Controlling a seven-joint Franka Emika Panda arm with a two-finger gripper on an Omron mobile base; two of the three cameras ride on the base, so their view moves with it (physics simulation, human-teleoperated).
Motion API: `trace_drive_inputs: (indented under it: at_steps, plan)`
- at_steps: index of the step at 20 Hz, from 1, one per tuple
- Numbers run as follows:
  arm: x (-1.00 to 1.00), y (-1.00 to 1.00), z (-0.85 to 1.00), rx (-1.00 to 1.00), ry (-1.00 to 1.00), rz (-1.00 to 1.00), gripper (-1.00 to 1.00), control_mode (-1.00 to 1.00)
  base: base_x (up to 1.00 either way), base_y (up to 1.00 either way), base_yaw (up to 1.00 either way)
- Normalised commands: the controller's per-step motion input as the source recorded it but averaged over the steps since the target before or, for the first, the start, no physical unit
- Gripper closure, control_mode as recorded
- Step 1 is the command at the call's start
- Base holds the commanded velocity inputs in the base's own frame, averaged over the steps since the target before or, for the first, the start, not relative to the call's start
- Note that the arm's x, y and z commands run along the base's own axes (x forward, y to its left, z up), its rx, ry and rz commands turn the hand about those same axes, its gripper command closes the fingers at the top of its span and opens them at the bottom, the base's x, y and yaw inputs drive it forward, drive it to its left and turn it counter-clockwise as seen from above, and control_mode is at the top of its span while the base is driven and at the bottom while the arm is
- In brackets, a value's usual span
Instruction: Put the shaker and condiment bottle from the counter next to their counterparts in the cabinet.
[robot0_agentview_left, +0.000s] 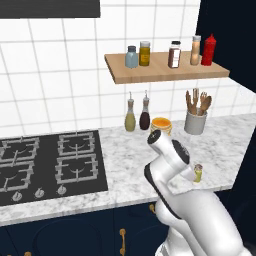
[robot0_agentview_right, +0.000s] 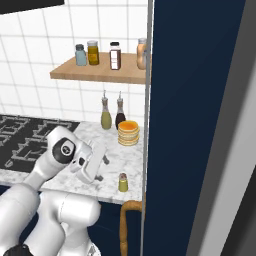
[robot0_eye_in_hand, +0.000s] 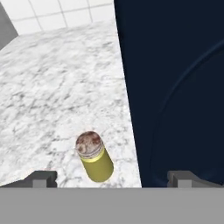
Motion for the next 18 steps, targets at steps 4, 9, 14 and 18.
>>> trace_drive_inputs:
  at_steps: [4, 9, 14, 18]
  plan:
    - [0.0, -0.23, -0.34, 0.0, 0.0, 0.0, -1.0, -1.0, 0.0, 0.0, 0.0]
    - [0.0, -0.23, -0.36, 0.0, 0.0, 0.0, -1.0, -1.0, 0.0, 0.0, 0.0]
    - [0.0, -0.08, -0.38, 0.0, 0.0, -0.03, -1.0, -1.0, 0.0, 0.0, 0.0]
    - [0.02, -0.03, -0.31, 0.0, 0.0, -0.03, -1.0, -1.0, 0.0, 0.0, 0.0]
